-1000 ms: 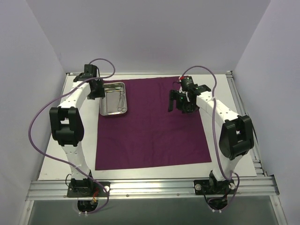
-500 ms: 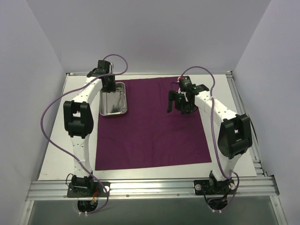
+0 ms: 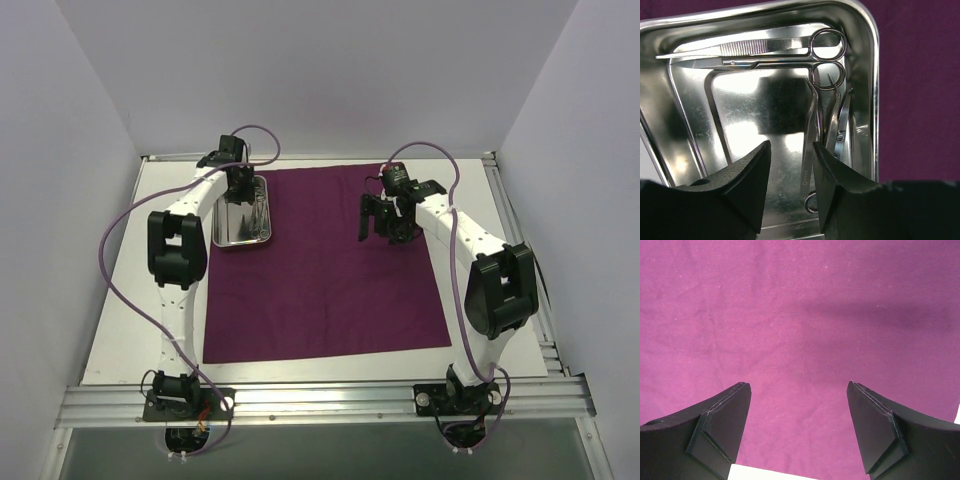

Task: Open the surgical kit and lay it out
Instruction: Pick up the medical item from the container.

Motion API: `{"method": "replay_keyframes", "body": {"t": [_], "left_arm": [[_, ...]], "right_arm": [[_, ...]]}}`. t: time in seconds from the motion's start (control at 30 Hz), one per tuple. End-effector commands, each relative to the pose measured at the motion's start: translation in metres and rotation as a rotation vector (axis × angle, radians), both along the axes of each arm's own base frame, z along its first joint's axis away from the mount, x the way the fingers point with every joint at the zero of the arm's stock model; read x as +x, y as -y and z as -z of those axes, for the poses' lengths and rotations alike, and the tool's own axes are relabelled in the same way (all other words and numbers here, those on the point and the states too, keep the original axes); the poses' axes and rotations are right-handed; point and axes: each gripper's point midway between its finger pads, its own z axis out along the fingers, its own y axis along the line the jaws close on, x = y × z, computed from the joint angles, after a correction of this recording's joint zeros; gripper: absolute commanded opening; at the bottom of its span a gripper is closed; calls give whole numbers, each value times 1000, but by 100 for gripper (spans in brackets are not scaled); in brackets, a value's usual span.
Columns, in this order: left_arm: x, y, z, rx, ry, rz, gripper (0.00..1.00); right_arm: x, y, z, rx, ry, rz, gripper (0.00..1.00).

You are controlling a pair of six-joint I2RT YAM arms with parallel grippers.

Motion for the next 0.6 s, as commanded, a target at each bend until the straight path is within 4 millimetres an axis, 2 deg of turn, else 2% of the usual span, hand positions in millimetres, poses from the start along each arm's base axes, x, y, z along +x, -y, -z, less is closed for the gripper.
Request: {"method": "replay_keyframes", "body": {"t": [0.0,0.1,0.33,0.57], "left_arm": [[13,12,-21,-20,70,27,48],[10,13,-14,-4,53,18,53],[6,19,7,5,15,24,53],[-2,11,31,45,-40,5,43]], "right_arm": [[-7,5,-10,-16,3,9,80],[-7,5,-9,-17,2,8,80],[-10,6,-4,-21,-8,7,80],[-14,11,-2,-30,-13,12,80]]}}
